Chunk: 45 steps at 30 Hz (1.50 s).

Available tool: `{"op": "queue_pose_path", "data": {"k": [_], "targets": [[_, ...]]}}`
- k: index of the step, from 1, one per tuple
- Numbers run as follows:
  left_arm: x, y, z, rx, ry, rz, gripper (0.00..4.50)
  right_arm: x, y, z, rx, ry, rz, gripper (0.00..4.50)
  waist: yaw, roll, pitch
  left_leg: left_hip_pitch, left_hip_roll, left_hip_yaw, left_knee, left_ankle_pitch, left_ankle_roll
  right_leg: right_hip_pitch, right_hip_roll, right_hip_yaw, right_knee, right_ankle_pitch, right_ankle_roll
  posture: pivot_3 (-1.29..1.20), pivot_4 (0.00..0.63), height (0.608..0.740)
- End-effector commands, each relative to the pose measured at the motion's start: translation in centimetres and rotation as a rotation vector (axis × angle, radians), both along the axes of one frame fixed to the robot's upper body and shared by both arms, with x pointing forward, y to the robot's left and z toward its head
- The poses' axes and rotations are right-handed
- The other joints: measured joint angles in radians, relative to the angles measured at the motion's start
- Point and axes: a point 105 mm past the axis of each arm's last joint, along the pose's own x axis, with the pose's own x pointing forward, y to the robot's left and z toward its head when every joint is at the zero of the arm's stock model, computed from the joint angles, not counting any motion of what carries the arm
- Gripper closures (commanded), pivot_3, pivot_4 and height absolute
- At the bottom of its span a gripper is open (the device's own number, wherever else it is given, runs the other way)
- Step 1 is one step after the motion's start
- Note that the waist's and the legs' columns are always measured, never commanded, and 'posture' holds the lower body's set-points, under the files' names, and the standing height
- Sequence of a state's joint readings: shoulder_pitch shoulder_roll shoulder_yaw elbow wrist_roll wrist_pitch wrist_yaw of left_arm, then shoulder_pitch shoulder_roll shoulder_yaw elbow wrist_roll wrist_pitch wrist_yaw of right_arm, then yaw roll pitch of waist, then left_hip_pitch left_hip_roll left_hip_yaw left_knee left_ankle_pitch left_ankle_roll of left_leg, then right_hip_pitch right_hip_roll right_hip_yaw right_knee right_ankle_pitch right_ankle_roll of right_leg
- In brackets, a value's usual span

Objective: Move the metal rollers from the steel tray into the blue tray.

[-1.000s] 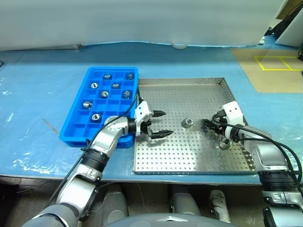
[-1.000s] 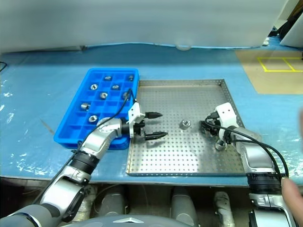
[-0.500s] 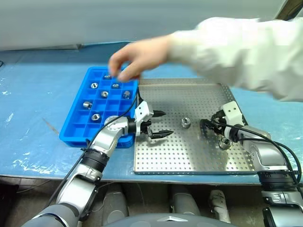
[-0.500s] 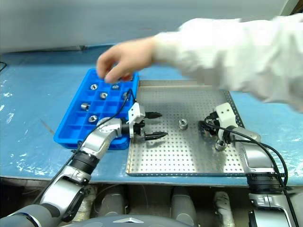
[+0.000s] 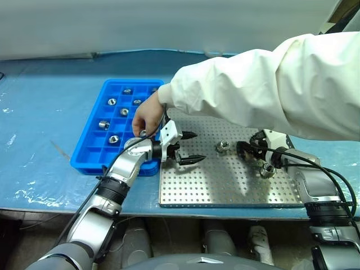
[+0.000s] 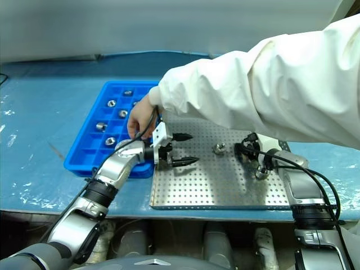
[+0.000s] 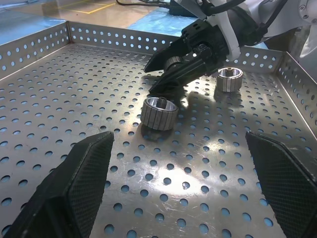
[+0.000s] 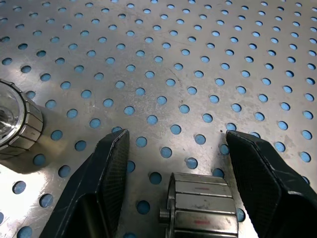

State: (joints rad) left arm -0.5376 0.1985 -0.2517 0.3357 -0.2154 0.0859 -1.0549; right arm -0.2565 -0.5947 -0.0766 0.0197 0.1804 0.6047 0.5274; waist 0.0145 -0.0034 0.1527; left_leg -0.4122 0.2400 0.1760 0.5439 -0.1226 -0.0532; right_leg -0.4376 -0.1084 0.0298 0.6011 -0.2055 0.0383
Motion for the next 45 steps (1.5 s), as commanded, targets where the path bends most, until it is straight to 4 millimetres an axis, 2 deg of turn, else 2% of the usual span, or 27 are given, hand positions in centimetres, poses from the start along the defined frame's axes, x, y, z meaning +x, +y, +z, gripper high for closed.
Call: {"op": "queue_pose_path", "data": {"k": [1,19,27,34,36,40,45], "targets": [[0.2,0.3,0.3,-0.002,-0.012,0.009,0.0,-0.2,-0.2,-0.8,-0.015,0.031,-0.003,1.25,0.0,0.0,0.0,0.0,0.0,0.0,0.0,0.0,0.0,0.0,0.0,0.0,0.0,0.0,0.0,-0.25,0.15,0.74],[0.2,0.4,0.3,0.002,-0.013,0.002,0.0,-0.3,-0.1,-1.0,-0.003,0.042,-0.001,1.25,0.0,0.0,0.0,0.0,0.0,0.0,0.0,0.0,0.0,0.0,0.0,0.0,0.0,0.0,0.0,-0.25,0.15,0.74],[0.1,0.3,0.3,0.0,-0.015,0.001,0.0,-0.2,-1.0,-0.6,-0.01,0.039,-0.025,1.25,0.0,0.0,0.0,0.0,0.0,0.0,-0.001,0.0,0.0,0.0,0.0,0.0,0.0,0.0,0.0,-0.24,0.15,0.74],[0.1,0.2,0.3,0.002,-0.016,-0.002,0.0,-0.2,-0.7,-0.5,-0.003,0.034,-0.017,1.25,0.0,0.0,0.0,0.0,0.0,0.0,-0.001,0.0,0.0,0.0,0.0,0.0,0.0,0.0,0.0,-0.25,0.15,0.74],[0.2,0.2,0.3,0.003,-0.017,-0.001,0.0,-0.1,-0.2,0.1,0.03,0.012,0.001,1.25,0.0,0.0,0.0,0.0,0.0,0.0,-0.001,0.0,0.0,0.0,0.0,0.0,-0.001,0.0,0.0,-0.25,0.15,0.74],[0.2,0.2,0.2,0.004,-0.018,0.0,0.0,-0.5,2.8,2.2,0.121,-0.06,0.151,1.25,0.0,0.0,0.0,0.0,0.0,0.0,-0.001,0.0,0.0,-0.001,0.0,0.0,0.0,0.0,0.0,-0.24,0.15,0.74],[0.2,0.1,0.2,0.006,-0.019,-0.003,0.0,-1.4,4.7,2.3,0.156,-0.06,0.248,1.25,0.001,0.0,0.0,-0.002,0.0,0.0,-0.001,0.0,0.0,-0.002,0.0,0.0,-0.001,0.0,0.0,-0.25,0.15,0.74]]}}
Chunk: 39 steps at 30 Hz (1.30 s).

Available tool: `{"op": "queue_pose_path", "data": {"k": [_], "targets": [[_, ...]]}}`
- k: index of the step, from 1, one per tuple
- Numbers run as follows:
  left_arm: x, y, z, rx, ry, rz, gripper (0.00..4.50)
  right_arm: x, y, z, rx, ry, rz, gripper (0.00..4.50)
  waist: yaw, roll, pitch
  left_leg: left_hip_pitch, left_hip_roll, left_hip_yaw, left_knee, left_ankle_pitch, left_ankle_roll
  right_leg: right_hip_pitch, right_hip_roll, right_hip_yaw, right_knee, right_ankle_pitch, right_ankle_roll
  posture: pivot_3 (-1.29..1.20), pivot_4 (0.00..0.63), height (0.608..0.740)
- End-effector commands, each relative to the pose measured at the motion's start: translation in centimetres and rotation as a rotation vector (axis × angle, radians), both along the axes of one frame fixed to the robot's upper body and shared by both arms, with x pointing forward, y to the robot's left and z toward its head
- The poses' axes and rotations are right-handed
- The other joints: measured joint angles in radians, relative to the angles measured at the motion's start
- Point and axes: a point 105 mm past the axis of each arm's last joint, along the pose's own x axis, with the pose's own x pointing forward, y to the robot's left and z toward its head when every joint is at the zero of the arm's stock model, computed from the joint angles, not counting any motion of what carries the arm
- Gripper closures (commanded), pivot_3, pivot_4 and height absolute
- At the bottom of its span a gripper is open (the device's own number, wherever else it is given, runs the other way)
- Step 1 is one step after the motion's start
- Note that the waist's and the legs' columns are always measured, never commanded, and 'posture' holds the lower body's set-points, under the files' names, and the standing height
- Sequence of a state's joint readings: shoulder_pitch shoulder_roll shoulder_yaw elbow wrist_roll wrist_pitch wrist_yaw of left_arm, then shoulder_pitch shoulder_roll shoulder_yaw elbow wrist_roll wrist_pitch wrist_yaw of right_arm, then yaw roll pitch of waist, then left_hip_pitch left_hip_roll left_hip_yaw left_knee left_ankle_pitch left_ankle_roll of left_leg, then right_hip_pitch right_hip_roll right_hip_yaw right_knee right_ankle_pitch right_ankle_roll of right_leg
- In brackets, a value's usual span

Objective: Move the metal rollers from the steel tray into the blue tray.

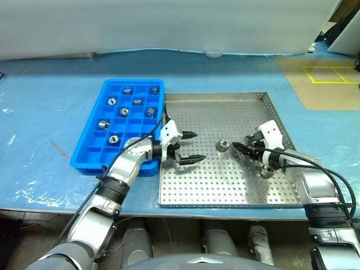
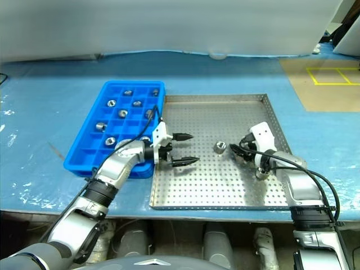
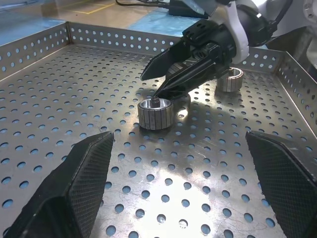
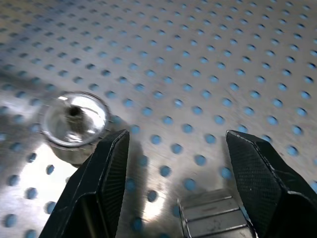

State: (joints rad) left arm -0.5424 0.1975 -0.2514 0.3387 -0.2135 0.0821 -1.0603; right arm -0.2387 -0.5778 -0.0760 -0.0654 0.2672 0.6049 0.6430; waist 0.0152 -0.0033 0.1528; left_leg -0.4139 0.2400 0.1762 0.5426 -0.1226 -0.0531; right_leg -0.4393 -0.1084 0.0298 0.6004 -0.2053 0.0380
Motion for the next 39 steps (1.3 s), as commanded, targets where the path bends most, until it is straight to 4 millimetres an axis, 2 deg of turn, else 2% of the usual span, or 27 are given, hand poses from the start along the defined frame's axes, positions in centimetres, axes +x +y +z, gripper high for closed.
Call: {"op": "queue_pose_path", "data": {"k": [1,6,12,16,19,26,30,35,39], "targets": [[0.2,0.0,0.0,0.008,-0.015,0.001,0.0,-0.7,1.9,1.1,0.046,-0.04,0.093,1.25,0.0,0.0,0.0,0.0,0.0,0.0,0.0,0.0,0.0,0.0,0.0,0.0,0.0,0.0,0.0,-0.25,0.15,0.74],[0.4,-0.4,0.0,0.009,-0.019,-0.007,0.0,-1.7,3.1,1.0,0.074,-0.027,0.159,1.25,0.001,0.0,0.0,0.0,0.0,0.0,0.0,0.0,0.0,0.0,0.0,0.0,0.0,0.0,0.0,-0.25,0.15,0.74],[1.1,-1.8,-0.2,0.025,-0.025,-0.034,0.0,-2.2,3.3,1.2,0.072,-0.028,0.173,1.25,0.004,0.0,0.0,0.0,0.0,0.0,0.0,0.0,0.0,0.001,0.0,0.0,0.0,0.0,0.0,-0.28,0.15,0.74],[1.8,-3.3,-0.5,0.064,-0.042,-0.054,0.0,-1.4,1.6,1.2,0.027,-0.066,0.066,1.25,0.01,0.0,0.0,0.0,-0.001,0.0,0.0,0.0,0.0,0.001,-0.001,0.0,-0.001,0.0,0.0,-0.31,0.15,0.74],[2.0,-4.4,-0.8,0.097,-0.053,-0.082,0.0,-0.9,-0.1,1.9,0.005,-0.117,-0.036,1.25,0.018,0.0,0.0,-0.001,-0.002,0.0,0.001,0.0,0.0,0.003,-0.002,0.0,-0.002,0.0,0.0,-0.37,0.15,0.74],[1.7,-6.6,-0.7,0.118,-0.049,-0.166,0.0,-2.0,-2.2,1.7,-0.018,-0.131,-0.151,1.25,0.028,0.003,-0.002,-0.001,-0.007,0.0,0.002,-0.006,0.01,0.015,-0.007,0.0,-0.019,0.006,-0.003,-0.44,0.15,0.74],[1.4,-7.1,-0.5,0.115,-0.041,-0.205,0.0,-2.6,-2.7,1.2,-0.044,-0.12,-0.184,1.25,0.025,0.003,-0.002,-0.001,-0.017,0.001,0.002,-0.009,0.016,0.017,-0.018,0.0,-0.02,0.005,-0.001,-0.47,0.15,0.74],[0.7,-8.2,-0.5,0.139,-0.048,-0.276,0.0,-3.5,-3.0,0.8,-0.041,-0.111,-0.218,1.25,0.023,0.003,-0.002,-0.003,-0.019,0.001,0.004,-0.012,0.021,0.021,-0.02,0.0,-0.028,0.005,-0.001,-0.5,0.15,0.74],[0.4,-8.3,0.2,0.133,-0.053,-0.321,0.0,-3.7,-3.1,0.6,-0.046,-0.104,-0.229,1.25,-0.007,0.002,-0.002,-0.007,-0.018,0.001,0.004,-0.012,0.022,0.017,-0.019,0.0,-0.028,0.005,0.0,-0.51,0.15,0.74]]}}
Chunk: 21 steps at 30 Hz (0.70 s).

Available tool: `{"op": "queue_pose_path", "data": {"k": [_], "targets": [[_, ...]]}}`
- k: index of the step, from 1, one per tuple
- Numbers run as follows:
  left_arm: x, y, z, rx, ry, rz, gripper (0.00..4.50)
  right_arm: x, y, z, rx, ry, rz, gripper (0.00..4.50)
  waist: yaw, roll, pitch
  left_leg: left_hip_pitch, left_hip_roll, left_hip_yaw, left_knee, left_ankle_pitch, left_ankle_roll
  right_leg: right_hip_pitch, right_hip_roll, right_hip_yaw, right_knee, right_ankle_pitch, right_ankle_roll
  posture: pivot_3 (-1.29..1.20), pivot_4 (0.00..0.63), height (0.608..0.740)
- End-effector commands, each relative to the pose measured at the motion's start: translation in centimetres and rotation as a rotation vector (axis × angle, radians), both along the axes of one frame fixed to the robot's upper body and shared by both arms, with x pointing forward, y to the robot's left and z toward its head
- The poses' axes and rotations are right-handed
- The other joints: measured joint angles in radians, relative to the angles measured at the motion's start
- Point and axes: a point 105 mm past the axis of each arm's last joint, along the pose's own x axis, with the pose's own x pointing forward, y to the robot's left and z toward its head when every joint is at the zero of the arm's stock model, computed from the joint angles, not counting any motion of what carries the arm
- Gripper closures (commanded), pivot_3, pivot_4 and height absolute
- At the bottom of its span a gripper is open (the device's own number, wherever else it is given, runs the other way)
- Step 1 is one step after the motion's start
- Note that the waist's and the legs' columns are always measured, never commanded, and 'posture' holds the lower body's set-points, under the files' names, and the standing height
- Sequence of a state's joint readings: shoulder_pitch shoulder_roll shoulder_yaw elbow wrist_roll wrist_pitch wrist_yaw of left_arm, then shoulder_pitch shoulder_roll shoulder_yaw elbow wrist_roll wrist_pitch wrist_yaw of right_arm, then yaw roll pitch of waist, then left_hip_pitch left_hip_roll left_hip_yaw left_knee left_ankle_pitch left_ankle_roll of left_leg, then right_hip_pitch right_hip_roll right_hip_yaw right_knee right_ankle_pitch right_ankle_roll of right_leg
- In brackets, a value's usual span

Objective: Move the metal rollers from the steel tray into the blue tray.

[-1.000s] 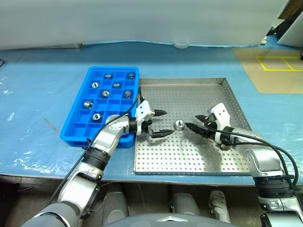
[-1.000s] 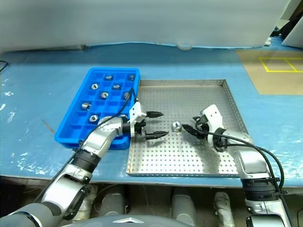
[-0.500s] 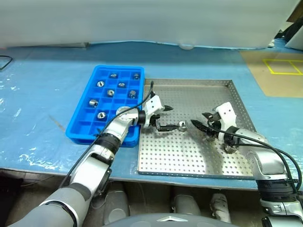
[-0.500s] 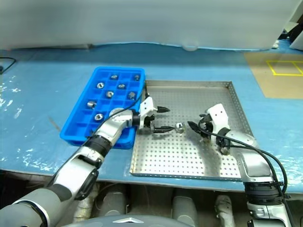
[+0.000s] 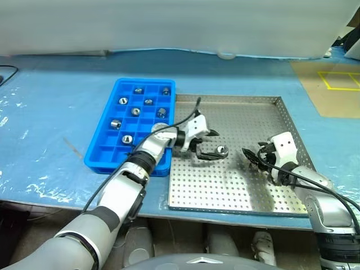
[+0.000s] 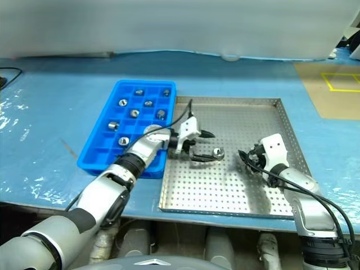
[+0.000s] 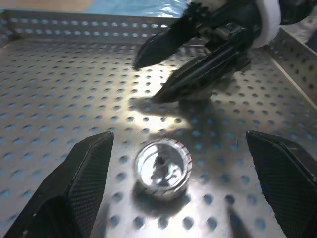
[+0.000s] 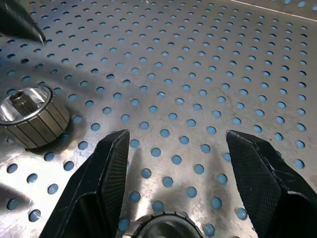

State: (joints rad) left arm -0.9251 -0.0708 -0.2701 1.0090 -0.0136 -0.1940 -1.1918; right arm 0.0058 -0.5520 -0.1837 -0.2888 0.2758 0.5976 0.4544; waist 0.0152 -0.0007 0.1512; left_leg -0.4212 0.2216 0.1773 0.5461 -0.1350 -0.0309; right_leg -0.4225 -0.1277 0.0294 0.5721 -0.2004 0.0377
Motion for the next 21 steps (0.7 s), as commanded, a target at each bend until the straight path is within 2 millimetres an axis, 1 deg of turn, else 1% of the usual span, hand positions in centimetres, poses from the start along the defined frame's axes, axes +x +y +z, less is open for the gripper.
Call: {"op": "queue_pose_path", "data": {"k": [1,3,6,9,14,21], "targets": [[-0.1,-0.1,1.5,-0.022,-0.025,-0.047,0.0,-0.2,-0.4,1.0,-0.007,-0.037,-0.018,1.25,-0.02,0.0,0.0,-0.001,0.001,0.0,0.0,0.0,0.0,-0.002,0.001,0.0,0.0,0.0,0.002,-0.51,0.15,0.74],[0.0,0.1,1.9,-0.027,-0.024,-0.056,0.0,-0.2,-0.3,0.9,-0.009,-0.033,-0.016,1.25,-0.042,0.0,0.0,0.0,0.003,0.0,-0.002,0.0,0.0,-0.003,0.003,-0.001,0.002,-0.001,0.004,-0.51,0.15,0.74],[0.4,0.7,2.3,-0.022,-0.02,-0.051,0.0,-0.1,-0.1,0.8,-0.009,-0.031,-0.01,1.25,-0.058,0.0,0.0,0.001,0.004,0.0,-0.002,0.0,-0.001,-0.004,0.004,-0.001,0.002,-0.001,0.004,-0.5,0.15,0.74],[0.8,1.2,1.7,0.028,-0.05,-0.025,0.0,0.2,0.1,0.8,-0.009,-0.03,-0.001,1.25,-0.059,0.0,0.0,0.0,0.003,0.001,-0.001,0.0,0.0,-0.003,0.003,0.0,0.002,-0.001,0.004,-0.49,0.15,0.74],[1.0,1.0,0.9,0.063,-0.043,0.003,0.0,0.4,0.2,0.8,-0.015,-0.029,0.007,1.25,-0.057,0.0,0.0,0.0,0.003,0.001,-0.001,0.0,0.0,-0.003,0.003,0.0,0.002,-0.001,0.004,-0.48,0.15,0.74],[1.1,0.6,-1.4,0.147,-0.057,0.063,0.0,0.1,-0.2,0.8,-0.022,-0.028,-0.003,1.25,-0.057,0.0,0.0,0.0,0.003,0.001,0.0,0.0,0.001,-0.002,0.003,0.0,0.002,-0.001,0.004,-0.5,0.15,0.74]]}}
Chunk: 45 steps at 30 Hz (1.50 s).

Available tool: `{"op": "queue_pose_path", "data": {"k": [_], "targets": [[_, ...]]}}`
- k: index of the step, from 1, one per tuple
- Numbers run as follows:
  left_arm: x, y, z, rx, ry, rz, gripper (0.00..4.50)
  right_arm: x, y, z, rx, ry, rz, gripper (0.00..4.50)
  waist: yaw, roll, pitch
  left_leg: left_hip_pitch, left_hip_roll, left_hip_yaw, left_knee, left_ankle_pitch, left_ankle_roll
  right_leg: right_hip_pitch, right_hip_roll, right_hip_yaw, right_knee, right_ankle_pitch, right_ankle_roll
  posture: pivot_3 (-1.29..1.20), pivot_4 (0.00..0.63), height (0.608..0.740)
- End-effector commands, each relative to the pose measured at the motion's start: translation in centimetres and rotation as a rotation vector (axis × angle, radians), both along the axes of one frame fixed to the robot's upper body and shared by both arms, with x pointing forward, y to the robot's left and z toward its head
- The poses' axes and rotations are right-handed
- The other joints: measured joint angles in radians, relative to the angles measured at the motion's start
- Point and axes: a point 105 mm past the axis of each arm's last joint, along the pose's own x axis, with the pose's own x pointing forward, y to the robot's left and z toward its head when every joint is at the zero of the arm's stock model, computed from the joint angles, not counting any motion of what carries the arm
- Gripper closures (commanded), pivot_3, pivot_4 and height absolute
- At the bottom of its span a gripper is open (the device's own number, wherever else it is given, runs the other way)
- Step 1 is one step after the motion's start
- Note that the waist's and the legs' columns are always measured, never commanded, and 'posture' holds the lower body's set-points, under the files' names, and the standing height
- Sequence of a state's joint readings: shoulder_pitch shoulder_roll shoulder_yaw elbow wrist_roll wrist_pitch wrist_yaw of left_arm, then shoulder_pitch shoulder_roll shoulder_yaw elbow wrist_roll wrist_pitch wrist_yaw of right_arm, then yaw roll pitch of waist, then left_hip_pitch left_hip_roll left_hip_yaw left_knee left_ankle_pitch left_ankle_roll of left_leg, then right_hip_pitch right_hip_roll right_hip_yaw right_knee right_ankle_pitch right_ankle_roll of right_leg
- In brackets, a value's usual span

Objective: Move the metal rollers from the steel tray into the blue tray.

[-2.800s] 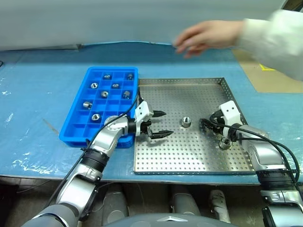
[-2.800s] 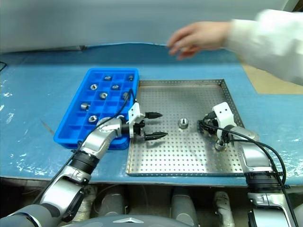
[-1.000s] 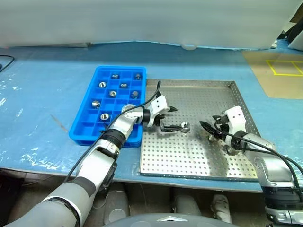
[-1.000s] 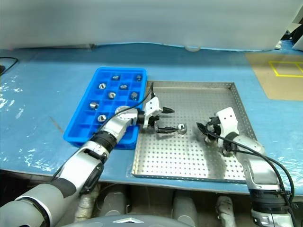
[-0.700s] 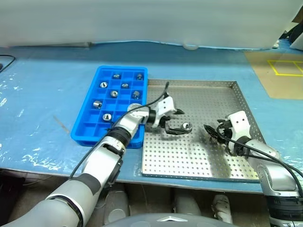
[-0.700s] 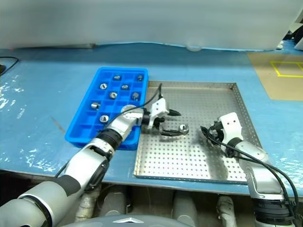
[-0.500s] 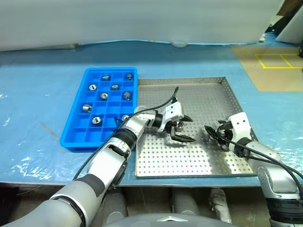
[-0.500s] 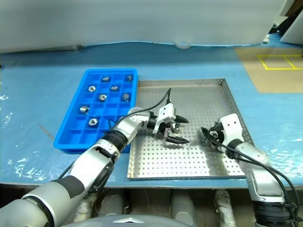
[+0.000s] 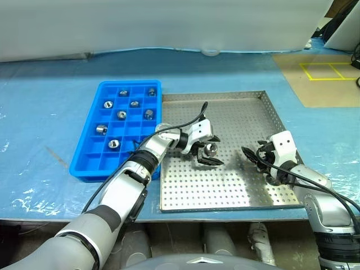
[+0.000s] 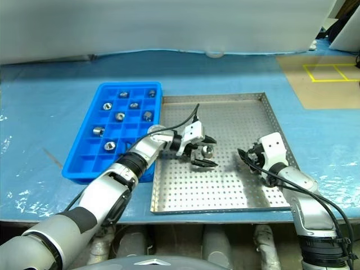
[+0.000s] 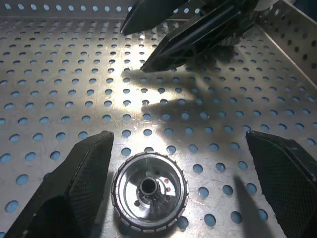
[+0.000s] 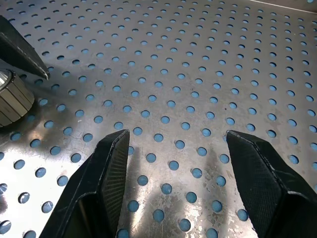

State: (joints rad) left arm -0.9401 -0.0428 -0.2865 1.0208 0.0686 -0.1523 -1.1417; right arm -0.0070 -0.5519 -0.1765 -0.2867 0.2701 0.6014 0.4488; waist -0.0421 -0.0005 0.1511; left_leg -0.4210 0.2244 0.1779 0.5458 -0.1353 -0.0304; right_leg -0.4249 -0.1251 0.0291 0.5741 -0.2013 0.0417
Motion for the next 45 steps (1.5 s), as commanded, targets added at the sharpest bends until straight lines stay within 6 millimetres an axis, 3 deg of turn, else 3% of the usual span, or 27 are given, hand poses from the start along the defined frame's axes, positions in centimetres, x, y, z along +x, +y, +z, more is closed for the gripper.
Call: {"op": "queue_pose_path", "data": {"k": [1,6,10,15,20,27,31,33,37,45], "targets": [[0.1,-0.4,-0.5,0.047,-0.039,0.012,0.18,-0.1,-0.3,0.7,-0.016,-0.024,-0.004,1.22,0.0,0.0,0.0,0.0,0.0,0.0,0.0,0.0,0.0,0.0,0.0,0.0,0.0,0.0,0.0,-0.5,0.15,0.74],[0.3,-0.5,-1.1,0.074,-0.046,0.042,1.56,-0.1,-0.2,0.6,-0.02,-0.022,-0.004,1.21,0.0,0.0,0.0,0.001,0.0,0.0,0.001,0.0,0.0,0.002,0.0,0.0,0.0,0.0,0.0,-0.5,0.15,0.74],[0.9,-0.5,-0.3,0.015,-0.007,0.099,2.79,-0.1,-0.2,0.6,-0.02,-0.023,0.002,1.21,0.0,0.0,0.0,0.001,0.0,0.0,0.001,0.0,0.0,0.002,0.0,0.0,0.0,0.0,0.0,-0.48,0.15,0.74],[2.0,0.2,2.5,-0.154,0.061,0.174,2.76,0.3,0.3,1.3,0.0,-0.041,0.041,1.21,0.0,0.0,0.0,0.001,0.0,0.0,0.001,0.0,0.0,0.001,0.0,0.0,0.0,0.0,0.0,-0.44,0.15,0.74],[3.0,2.0,6.1,-0.384,0.067,0.277,2.76,1.1,2.4,2.5,0.055,-0.071,0.162,1.21,0.004,0.0,0.0,0.001,0.0,0.0,0.001,0.0,0.0,0.001,0.0,0.0,0.002,0.0,0.0,-0.33,0.15,0.74],[4.1,7.4,10.7,-0.622,0.002,0.549,2.76,3.6,5.5,4.5,0.109,-0.119,0.328,1.21,0.033,0.0,0.0,0.002,0.001,0.0,0.001,0.001,0.0,0.0,0.0,-0.001,0.005,0.0,-0.001,-0.14,0.15,0.74],[5.1,12.4,11.9,-0.631,-0.168,0.836,2.76,5.2,7.6,4.2,0.109,-0.106,0.42,1.21,0.063,-0.001,0.001,0.001,0.002,0.0,0.003,0.001,0.0,0.0,0.0,-0.001,0.007,0.0,-0.001,-0.06,0.15,0.74],[5.0,14.2,11.9,-0.619,-0.219,0.932,2.76,5.7,8.4,4.1,0.11,-0.103,0.457,1.21,0.072,-0.001,0.001,0.001,0.002,-0.001,0.004,0.001,0.0,0.0,0.0,-0.002,0.008,0.0,-0.001,-0.02,0.15,0.74],[4.7,18.0,8.9,-0.513,-0.233,1.137,2.76,6.6,10.1,4.1,0.111,-0.106,0.515,1.21,0.097,-0.001,0.001,0.001,0.002,-0.001,0.004,0.001,-0.001,0.0,0.0,-0.002,0.009,0.0,-0.001,0.01,0.15,0.74],[3.5,19.0,5.6,-0.395,-0.166,1.185,2.76,6.5,10.3,3.2,0.1,-0.091,0.53,1.21,0.134,-0.003,0.002,0.0,0.002,-0.002,0.005,0.002,-0.002,0.0,0.0,-0.003,0.01,0.0,-0.001,0.01,0.15,0.74]]}}
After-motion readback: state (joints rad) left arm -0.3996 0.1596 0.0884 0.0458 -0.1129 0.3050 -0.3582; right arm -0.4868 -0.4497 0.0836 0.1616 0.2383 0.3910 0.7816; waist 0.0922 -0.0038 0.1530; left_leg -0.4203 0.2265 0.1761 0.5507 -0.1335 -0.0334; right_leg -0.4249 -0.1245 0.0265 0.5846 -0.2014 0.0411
